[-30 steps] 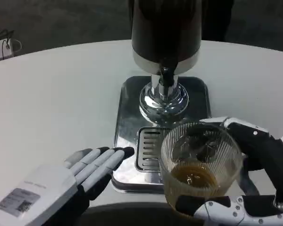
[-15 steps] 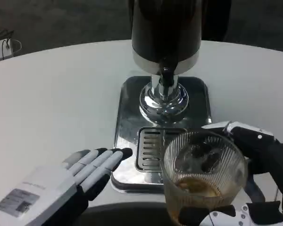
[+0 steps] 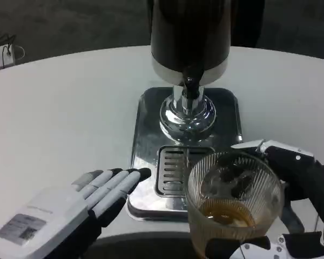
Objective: Grasp the cup under the faucet to collect the drink, then remove the cup.
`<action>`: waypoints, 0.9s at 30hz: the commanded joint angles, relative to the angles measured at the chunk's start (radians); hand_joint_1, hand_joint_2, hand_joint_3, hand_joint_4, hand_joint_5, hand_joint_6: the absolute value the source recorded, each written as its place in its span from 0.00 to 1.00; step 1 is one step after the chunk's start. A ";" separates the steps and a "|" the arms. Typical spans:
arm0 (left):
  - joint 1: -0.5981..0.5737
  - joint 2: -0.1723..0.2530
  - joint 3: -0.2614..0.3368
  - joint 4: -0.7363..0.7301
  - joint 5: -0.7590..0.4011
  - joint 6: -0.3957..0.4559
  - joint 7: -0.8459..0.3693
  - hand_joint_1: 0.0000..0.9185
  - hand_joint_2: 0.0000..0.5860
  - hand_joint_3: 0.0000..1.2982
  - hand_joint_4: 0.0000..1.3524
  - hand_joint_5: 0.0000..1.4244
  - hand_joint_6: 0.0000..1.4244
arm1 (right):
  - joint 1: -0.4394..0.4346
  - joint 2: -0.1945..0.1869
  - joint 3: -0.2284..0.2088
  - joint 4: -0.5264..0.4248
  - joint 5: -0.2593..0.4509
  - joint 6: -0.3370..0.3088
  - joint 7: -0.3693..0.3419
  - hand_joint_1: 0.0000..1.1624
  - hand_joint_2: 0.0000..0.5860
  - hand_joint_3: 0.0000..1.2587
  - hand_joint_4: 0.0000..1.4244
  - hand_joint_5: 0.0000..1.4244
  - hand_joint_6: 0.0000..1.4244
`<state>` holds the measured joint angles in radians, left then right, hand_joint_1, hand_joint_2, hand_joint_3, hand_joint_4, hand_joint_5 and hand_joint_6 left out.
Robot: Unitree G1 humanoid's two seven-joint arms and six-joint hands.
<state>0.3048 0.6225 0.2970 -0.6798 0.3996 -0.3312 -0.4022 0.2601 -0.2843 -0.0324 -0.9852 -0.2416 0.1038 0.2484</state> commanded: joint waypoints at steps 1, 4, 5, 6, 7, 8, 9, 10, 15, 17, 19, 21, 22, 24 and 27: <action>0.008 0.003 -0.002 -0.001 -0.008 0.007 -0.017 0.00 0.10 0.00 0.00 0.00 0.00 | 0.004 0.006 -0.004 -0.019 0.021 -0.034 -0.002 0.83 0.23 0.84 0.86 0.95 1.00; 0.011 0.000 -0.001 -0.003 -0.009 0.009 -0.018 0.00 0.10 0.00 0.00 0.00 0.00 | 0.006 0.006 -0.007 -0.019 0.022 -0.035 -0.002 0.83 0.23 0.84 0.86 0.95 1.00; 0.011 -0.001 -0.001 -0.004 -0.009 0.009 -0.019 0.00 0.10 0.00 0.00 0.00 0.00 | 0.006 0.005 -0.008 -0.019 0.023 -0.035 -0.002 0.83 0.23 0.84 0.86 0.95 1.00; 0.013 -0.001 -0.001 -0.005 -0.009 0.009 -0.019 0.00 0.10 0.00 0.00 0.00 0.00 | 0.008 0.006 -0.009 -0.020 0.024 -0.035 -0.002 0.84 0.23 0.84 0.86 0.95 1.00; 0.014 -0.002 -0.001 -0.005 -0.009 0.009 -0.020 0.00 0.10 0.00 0.00 0.00 0.00 | 0.009 0.006 -0.009 -0.020 0.025 -0.035 -0.002 0.84 0.23 0.84 0.86 0.95 1.00; 0.015 -0.002 -0.001 -0.006 -0.010 0.009 -0.020 0.00 0.10 0.00 0.00 0.00 0.00 | 0.010 0.006 -0.009 -0.020 0.025 -0.036 -0.002 0.84 0.23 0.84 0.86 0.95 1.00; 0.016 -0.002 -0.001 -0.007 -0.010 0.009 -0.020 0.00 0.10 0.00 0.00 0.00 0.00 | 0.012 0.007 -0.010 -0.021 0.025 -0.037 -0.003 0.84 0.23 0.84 0.86 0.95 1.00; 0.018 -0.002 -0.001 -0.008 -0.009 0.009 -0.021 0.00 0.10 0.00 0.00 0.00 0.00 | 0.013 0.007 -0.010 -0.021 0.026 -0.037 -0.003 0.84 0.23 0.84 0.86 0.95 1.00; 0.020 -0.004 -0.004 -0.010 -0.008 0.011 -0.021 0.00 0.10 0.00 0.00 0.00 0.00 | 0.027 0.009 -0.016 -0.023 0.031 -0.042 -0.006 0.84 0.23 0.84 0.86 0.95 1.00; 0.019 -0.003 -0.006 -0.011 -0.008 0.012 -0.022 0.00 0.10 0.00 0.00 0.00 0.00 | 0.032 0.010 -0.020 -0.025 0.033 -0.044 -0.007 0.84 0.23 0.84 0.86 0.95 1.00; 0.017 -0.003 -0.008 -0.011 -0.008 0.013 -0.022 0.00 0.10 0.00 0.00 0.00 0.00 | 0.036 0.011 -0.023 -0.026 0.036 -0.045 -0.007 0.84 0.23 0.84 0.86 0.95 1.00; 0.015 -0.002 -0.010 -0.011 -0.009 0.016 -0.022 0.00 0.10 0.00 0.00 0.00 0.00 | 0.038 0.012 -0.028 -0.026 0.039 -0.045 -0.007 0.84 0.23 0.84 0.86 0.95 1.00; 0.015 -0.002 -0.011 -0.011 -0.009 0.017 -0.023 0.00 0.10 0.00 0.00 0.00 0.00 | 0.039 0.012 -0.032 -0.026 0.041 -0.046 -0.007 0.84 0.23 0.84 0.86 0.95 1.00; 0.013 -0.001 -0.013 -0.011 -0.010 0.019 -0.024 0.00 0.10 0.00 0.00 0.00 0.00 | 0.039 0.013 -0.036 -0.025 0.043 -0.046 -0.007 0.84 0.23 0.84 0.86 0.95 1.00; 0.013 0.000 -0.012 -0.011 -0.011 0.022 -0.025 0.00 0.10 0.00 0.00 0.00 0.00 | 0.034 0.012 -0.039 -0.023 0.048 -0.045 -0.006 0.84 0.23 0.84 0.86 0.95 1.00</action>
<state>0.3093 0.6222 0.2909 -0.6807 0.3981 -0.3188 -0.4104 0.2988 -0.2801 -0.0654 -0.9852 -0.2129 0.0968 0.2484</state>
